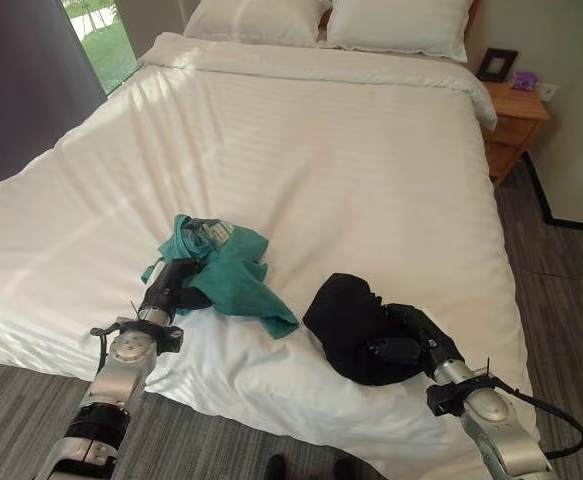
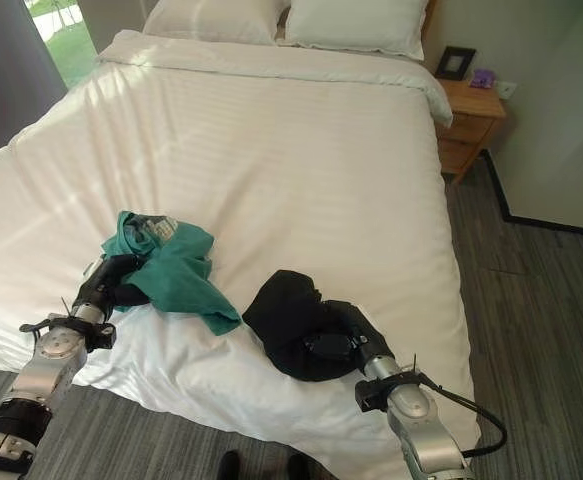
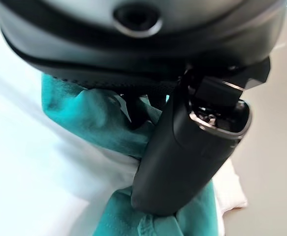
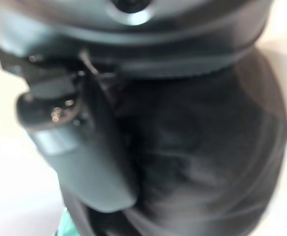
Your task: Pick up bed clothes into laundry basket.
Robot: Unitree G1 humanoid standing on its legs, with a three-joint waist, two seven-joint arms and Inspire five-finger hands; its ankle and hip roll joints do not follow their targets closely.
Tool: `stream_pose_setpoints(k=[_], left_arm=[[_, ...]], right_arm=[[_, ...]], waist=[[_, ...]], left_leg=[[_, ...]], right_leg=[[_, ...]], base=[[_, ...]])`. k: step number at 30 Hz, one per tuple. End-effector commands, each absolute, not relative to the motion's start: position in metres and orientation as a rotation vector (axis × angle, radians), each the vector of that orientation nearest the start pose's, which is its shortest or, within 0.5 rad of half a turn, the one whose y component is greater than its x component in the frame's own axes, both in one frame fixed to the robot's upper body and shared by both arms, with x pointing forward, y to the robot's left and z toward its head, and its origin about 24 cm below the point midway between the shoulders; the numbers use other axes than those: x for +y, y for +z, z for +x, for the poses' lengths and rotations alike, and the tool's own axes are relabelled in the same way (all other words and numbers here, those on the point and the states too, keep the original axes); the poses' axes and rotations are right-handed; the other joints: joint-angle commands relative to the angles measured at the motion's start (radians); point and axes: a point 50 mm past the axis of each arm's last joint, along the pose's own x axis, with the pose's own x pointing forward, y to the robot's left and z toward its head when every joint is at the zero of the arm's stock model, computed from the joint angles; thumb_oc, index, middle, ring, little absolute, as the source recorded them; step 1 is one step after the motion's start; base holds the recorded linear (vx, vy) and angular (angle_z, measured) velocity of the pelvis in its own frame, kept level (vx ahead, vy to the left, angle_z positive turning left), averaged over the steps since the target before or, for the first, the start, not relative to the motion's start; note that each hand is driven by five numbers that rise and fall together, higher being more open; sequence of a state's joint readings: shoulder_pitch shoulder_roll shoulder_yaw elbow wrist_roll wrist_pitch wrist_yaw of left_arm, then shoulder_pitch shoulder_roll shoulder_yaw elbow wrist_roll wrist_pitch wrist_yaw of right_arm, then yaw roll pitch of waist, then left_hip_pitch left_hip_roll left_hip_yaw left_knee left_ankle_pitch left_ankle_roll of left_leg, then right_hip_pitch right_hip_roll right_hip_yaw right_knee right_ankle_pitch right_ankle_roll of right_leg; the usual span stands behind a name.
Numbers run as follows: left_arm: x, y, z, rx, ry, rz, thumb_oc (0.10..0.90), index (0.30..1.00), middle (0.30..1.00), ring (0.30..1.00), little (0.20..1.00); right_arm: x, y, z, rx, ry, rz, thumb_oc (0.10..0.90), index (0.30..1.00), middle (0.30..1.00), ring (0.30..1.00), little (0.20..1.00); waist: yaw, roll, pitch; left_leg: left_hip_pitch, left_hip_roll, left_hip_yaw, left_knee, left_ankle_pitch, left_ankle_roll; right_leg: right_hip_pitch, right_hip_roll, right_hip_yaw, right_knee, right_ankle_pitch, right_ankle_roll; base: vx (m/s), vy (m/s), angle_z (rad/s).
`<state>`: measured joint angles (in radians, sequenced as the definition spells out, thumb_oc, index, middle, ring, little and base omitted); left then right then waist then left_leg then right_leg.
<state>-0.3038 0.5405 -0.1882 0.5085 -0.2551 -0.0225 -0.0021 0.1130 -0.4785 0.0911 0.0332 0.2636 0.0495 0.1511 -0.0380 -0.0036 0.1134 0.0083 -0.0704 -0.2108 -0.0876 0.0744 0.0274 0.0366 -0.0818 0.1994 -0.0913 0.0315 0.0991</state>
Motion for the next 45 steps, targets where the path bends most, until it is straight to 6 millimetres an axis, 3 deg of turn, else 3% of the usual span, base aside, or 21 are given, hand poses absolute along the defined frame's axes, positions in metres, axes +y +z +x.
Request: stream_pose_setpoints(k=[1, 3, 4, 8, 13, 17, 18, 23, 24, 34, 39, 42, 45], left_arm=[[0.203, 0.030, 0.315, 0.175, -0.215, 0.456, 0.400, 0.300, 0.300, 0.300, 0.300], [0.199, 0.027, 0.317, 0.187, -0.228, 0.475, 0.413, 0.319, 0.319, 0.319, 0.319], [0.193, 0.024, 0.320, 0.205, -0.243, 0.494, 0.800, 0.900, 0.900, 0.900, 0.900], [0.183, 0.025, 0.327, 0.205, -0.278, 0.546, 0.800, 0.900, 0.900, 0.900, 0.900], [0.172, 0.046, 0.339, 0.124, -0.337, 0.663, 0.800, 0.900, 0.900, 0.900, 0.900], [0.170, 0.077, 0.345, 0.030, -0.401, 0.777, 0.800, 0.900, 0.900, 0.900, 0.900], [0.172, 0.097, 0.348, -0.010, -0.442, 0.864, 0.800, 0.900, 0.900, 0.900, 0.900], [0.182, 0.149, 0.348, -0.121, -0.492, 1.041, 0.800, 0.900, 0.900, 0.900, 0.900], [0.182, 0.150, 0.348, -0.121, -0.492, 1.042, 0.800, 0.900, 0.900, 0.900, 0.900], [0.172, 0.223, 0.343, -0.328, -0.516, 1.177, 0.800, 0.900, 0.900, 0.900, 0.900], [0.170, 0.266, 0.340, -0.406, -0.499, 1.377, 0.800, 0.900, 0.900, 0.900, 0.900], [0.170, 0.283, 0.339, -0.442, -0.467, 1.472, 0.800, 0.900, 0.900, 0.900, 0.900], [0.169, 0.284, 0.339, -0.452, -0.462, 1.473, 0.800, 0.900, 0.900, 0.900, 0.900]], right_arm=[[-0.227, 0.059, 0.234, 0.022, 0.194, -0.202, 0.400, 0.300, 0.300, 0.300, 0.300], [-0.227, 0.058, 0.233, 0.023, 0.193, -0.207, 0.400, 0.300, 0.300, 0.300, 0.300], [-0.229, 0.058, 0.231, 0.025, 0.188, -0.209, 0.400, 0.300, 0.300, 0.300, 0.300], [-0.229, 0.059, 0.231, 0.020, 0.189, -0.207, 0.400, 0.300, 0.300, 0.300, 0.300], [-0.231, 0.061, 0.228, 0.007, 0.187, -0.232, 0.400, 0.300, 0.300, 0.300, 0.300], [-0.237, 0.062, 0.228, 0.007, 0.164, -0.241, 0.400, 0.300, 0.300, 0.300, 0.300], [-0.241, 0.061, 0.228, 0.014, 0.151, -0.249, 0.400, 0.300, 0.300, 0.300, 0.300], [-0.248, 0.056, 0.223, 0.043, 0.120, -0.250, 0.400, 0.300, 0.300, 0.300, 0.300], [-0.248, 0.056, 0.223, 0.042, 0.120, -0.249, 0.400, 0.300, 0.300, 0.300, 0.300], [-0.248, 0.051, 0.222, 0.057, 0.115, -0.216, 0.400, 0.300, 0.300, 0.300, 0.300], [-0.255, 0.051, 0.221, 0.068, 0.094, -0.223, 0.400, 0.300, 0.300, 0.300, 0.300], [-0.256, 0.050, 0.220, 0.068, 0.088, -0.220, 0.400, 0.300, 0.300, 0.300, 0.300], [-0.256, 0.050, 0.221, 0.065, 0.091, -0.222, 0.400, 0.300, 0.300, 0.300, 0.300]], waist=[[0.007, -0.003, -0.089], [0.002, -0.006, -0.088], [-0.008, -0.011, -0.085], [-0.018, -0.015, -0.080], [-0.023, -0.008, -0.083], [-0.015, 0.006, -0.087], [-0.008, 0.016, -0.088], [0.023, 0.027, -0.090], [0.022, 0.026, -0.090], [0.054, 0.034, -0.099], [0.057, 0.038, -0.102], [0.058, 0.038, -0.098], [0.059, 0.037, -0.096]], left_leg=[[-0.074, 0.018, -0.007, 0.000, -0.050, -0.011], [-0.076, 0.019, -0.004, 0.000, -0.050, -0.011], [-0.080, 0.022, 0.001, 0.000, -0.050, -0.012], [-0.086, 0.027, 0.007, 0.000, -0.049, -0.014], [-0.077, 0.027, 0.006, 0.000, -0.053, -0.018], [-0.071, 0.022, -0.007, 0.000, -0.051, -0.019], [-0.073, 0.018, -0.014, 0.000, -0.050, -0.019], [-0.080, 0.014, -0.037, 0.000, -0.035, -0.020], [-0.080, 0.014, -0.037, 0.000, -0.035, -0.020], [-0.081, 0.002, -0.065, 0.000, -0.029, -0.018], [-0.081, -0.004, -0.071, 0.000, -0.029, -0.016], [-0.081, -0.004, -0.070, 0.000, -0.030, -0.015], [-0.082, -0.005, -0.071, 0.000, -0.029, -0.014]], right_leg=[[0.006, -0.023, -0.006, 0.062, -0.094, 0.052], [0.003, -0.022, -0.005, 0.061, -0.093, 0.052], [-0.001, -0.020, -0.003, 0.058, -0.092, 0.052], [-0.006, -0.016, -0.001, 0.051, -0.090, 0.051], [0.009, -0.016, -0.002, 0.036, -0.094, 0.050], [0.023, -0.020, -0.012, 0.034, -0.099, 0.052], [0.024, -0.020, -0.015, 0.034, -0.099, 0.053], [0.026, -0.020, -0.029, 0.036, -0.095, 0.057], [0.026, -0.021, -0.030, 0.036, -0.095, 0.057], [0.036, -0.028, -0.049, 0.036, -0.094, 0.062], [0.039, -0.029, -0.049, 0.031, -0.090, 0.068], [0.038, -0.032, -0.050, 0.029, -0.086, 0.072], [0.038, -0.034, -0.050, 0.027, -0.085, 0.074]], base=[[0.01, 0.006, -0.06], [0.00, 0.002, -0.06], [0.00, 0.001, -0.03], [0.00, 0.000, 0.01], [0.00, 0.000, 0.00], [0.00, 0.000, 0.00], [-0.05, -0.001, 0.05], [-0.02, -0.014, 0.10], [-0.01, -0.008, 0.11], [-0.01, -0.001, 0.06], [0.00, 0.002, 0.01], [0.00, 0.000, 0.00], [0.00, 0.000, 0.00]])
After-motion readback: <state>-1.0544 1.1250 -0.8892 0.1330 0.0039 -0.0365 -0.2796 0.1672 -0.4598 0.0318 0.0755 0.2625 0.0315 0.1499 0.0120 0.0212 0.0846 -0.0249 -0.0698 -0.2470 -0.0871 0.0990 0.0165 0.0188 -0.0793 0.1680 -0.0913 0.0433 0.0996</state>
